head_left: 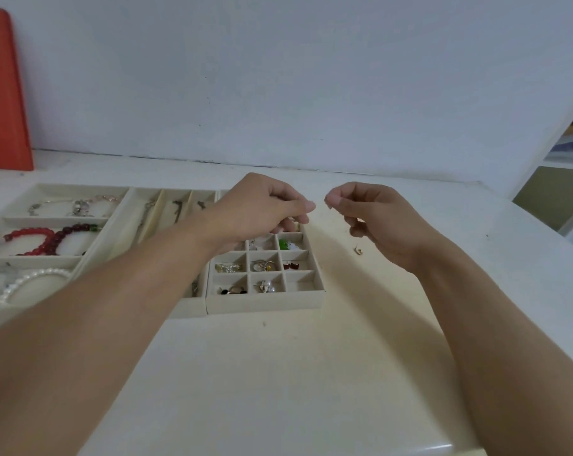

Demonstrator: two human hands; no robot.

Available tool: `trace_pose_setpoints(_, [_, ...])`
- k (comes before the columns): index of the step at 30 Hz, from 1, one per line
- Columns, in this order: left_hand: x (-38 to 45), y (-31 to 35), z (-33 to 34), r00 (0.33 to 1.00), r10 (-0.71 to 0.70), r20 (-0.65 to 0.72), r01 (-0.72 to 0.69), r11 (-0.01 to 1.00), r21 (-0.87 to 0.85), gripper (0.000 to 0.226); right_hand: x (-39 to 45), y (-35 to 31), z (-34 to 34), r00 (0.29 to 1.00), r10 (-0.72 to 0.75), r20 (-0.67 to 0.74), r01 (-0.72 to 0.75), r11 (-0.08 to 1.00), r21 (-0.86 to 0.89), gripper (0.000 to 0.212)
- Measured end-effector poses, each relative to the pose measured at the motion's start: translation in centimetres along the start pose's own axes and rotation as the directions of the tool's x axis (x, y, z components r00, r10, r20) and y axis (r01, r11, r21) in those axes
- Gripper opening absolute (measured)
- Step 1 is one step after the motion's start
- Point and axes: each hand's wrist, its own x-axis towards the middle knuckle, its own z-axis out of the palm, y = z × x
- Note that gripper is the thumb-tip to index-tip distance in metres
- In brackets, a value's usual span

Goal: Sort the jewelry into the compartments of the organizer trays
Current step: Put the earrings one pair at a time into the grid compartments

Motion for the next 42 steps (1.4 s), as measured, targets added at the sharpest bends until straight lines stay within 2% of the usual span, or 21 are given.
trace_pose_setpoints(4, [-0.3, 0.7, 0.3, 0.999, 0.008, 0.052, -0.002, 0.995, -0.103, 0.017, -0.3, -0.8, 1.0, 0.991, -0.048, 0.125, 0.025, 0.984, 0.178, 0.016])
trace_pose_setpoints(11, [-0.2, 0.8, 0.0, 0.991, 0.001, 0.133, 0.031, 0.97, -0.241, 0.016, -0.3, -0.8, 1.4, 0.987, -0.072, 0.144, 0.032, 0.963, 0.267, 0.015])
trace_pose_setpoints(16, [0.0, 0.5, 0.1, 0.995, -0.028, 0.095, 0.05, 0.969, -0.244, 0.027, -0.2, -0.6, 1.1, 0.991, -0.072, 0.116, 0.051, 0.983, 0.175, 0.008])
trace_pose_setpoints(22, [-0.1, 0.3, 0.5, 0.989, -0.074, 0.13, 0.113, 0.939, -0.325, 0.032, -0.1, -0.1, 1.0, 0.989, -0.106, 0.105, 0.108, 0.994, -0.008, 0.004])
trace_pose_setpoints(27, [-0.2, 0.2, 0.9, 0.989, -0.083, 0.124, 0.122, 0.929, -0.348, 0.034, -0.2, 0.2, 1.0, 0.987, -0.124, 0.103, 0.127, 0.992, -0.019, 0.008])
trace_pose_setpoints(31, [-0.2, 0.2, 0.9, 0.989, -0.091, 0.121, 0.128, 0.928, -0.349, 0.018, -0.1, 0.1, 1.3, 0.989, -0.11, 0.099, 0.112, 0.994, -0.019, 0.025])
trace_pose_setpoints(34, [-0.2, 0.2, 0.9, 0.987, -0.091, 0.132, 0.129, 0.937, -0.324, 0.009, -0.1, 0.1, 1.3, 0.993, -0.08, 0.088, 0.084, 0.995, -0.045, 0.036])
trace_pose_setpoints(38, [-0.3, 0.1, 0.8, 0.985, -0.079, 0.154, 0.115, 0.964, -0.241, 0.011, -0.2, 0.1, 1.2, 0.995, -0.038, 0.087, 0.046, 0.995, -0.089, 0.043])
trace_pose_setpoints(40, [-0.4, 0.1, 0.8, 0.986, -0.073, 0.151, 0.101, 0.977, -0.19, 0.014, -0.2, 0.1, 0.6, 0.994, 0.001, 0.107, 0.017, 0.986, -0.166, 0.045])
trace_pose_setpoints(42, [-0.4, 0.1, 0.7, 0.99, -0.076, 0.123, 0.092, 0.987, -0.131, 0.013, -0.2, 0.0, -0.6, 0.997, 0.038, 0.072, -0.013, 0.946, -0.325, 0.04])
